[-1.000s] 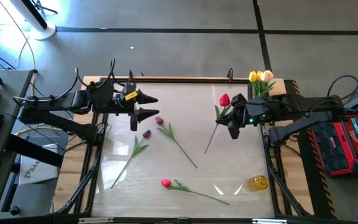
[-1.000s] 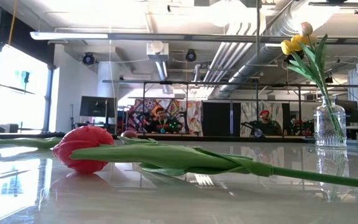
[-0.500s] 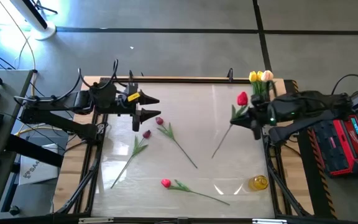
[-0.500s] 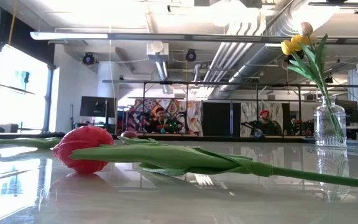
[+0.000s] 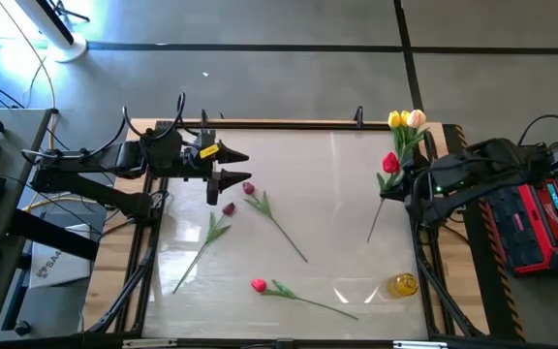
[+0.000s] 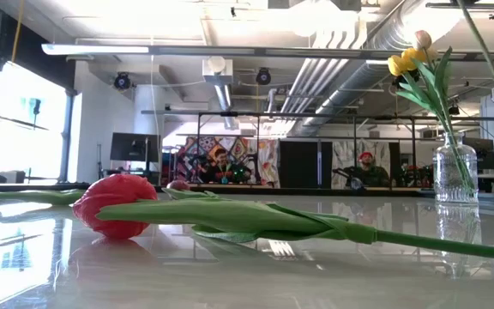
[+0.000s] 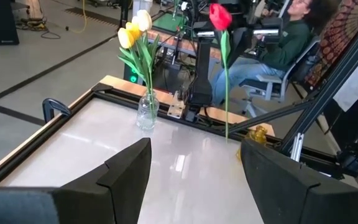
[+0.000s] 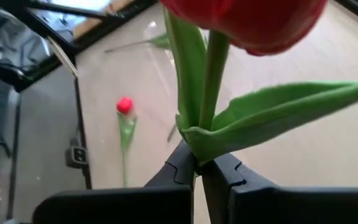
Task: Sort flowers into vase by color
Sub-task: Put the top red tulip into the yellow vase
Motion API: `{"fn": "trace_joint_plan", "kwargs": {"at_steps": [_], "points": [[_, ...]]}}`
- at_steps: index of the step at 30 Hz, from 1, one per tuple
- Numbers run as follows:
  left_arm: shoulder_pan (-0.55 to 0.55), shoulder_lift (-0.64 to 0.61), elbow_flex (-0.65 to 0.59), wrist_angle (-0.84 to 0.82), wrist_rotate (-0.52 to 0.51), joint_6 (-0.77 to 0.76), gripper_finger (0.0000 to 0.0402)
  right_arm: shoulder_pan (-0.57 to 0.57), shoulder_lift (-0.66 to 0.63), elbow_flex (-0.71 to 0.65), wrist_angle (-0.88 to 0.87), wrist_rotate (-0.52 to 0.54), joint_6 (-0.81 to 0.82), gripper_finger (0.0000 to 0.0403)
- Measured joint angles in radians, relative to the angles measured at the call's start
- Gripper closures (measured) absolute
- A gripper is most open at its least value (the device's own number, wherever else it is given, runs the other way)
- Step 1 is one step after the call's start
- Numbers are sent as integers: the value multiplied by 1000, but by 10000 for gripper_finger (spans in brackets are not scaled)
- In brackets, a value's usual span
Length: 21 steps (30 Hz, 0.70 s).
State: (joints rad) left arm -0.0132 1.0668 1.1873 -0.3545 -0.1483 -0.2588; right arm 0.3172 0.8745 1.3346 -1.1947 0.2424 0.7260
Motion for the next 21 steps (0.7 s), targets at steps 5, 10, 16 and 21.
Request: {"fn": "trace_joint_plan", "kwargs": {"at_steps": [5,10,16,21], "points": [[0,0,0,0,0,0,165,13,-5,46,-97,-7,3,403],[0,0,0,0,0,0,165,56,-5,205,-208,17,41,403],[0,0,0,0,0,0,165,170,60,276,-268,58,117,403],[0,0,0,0,0,0,165,350,114,274,-309,181,284,403]]}}
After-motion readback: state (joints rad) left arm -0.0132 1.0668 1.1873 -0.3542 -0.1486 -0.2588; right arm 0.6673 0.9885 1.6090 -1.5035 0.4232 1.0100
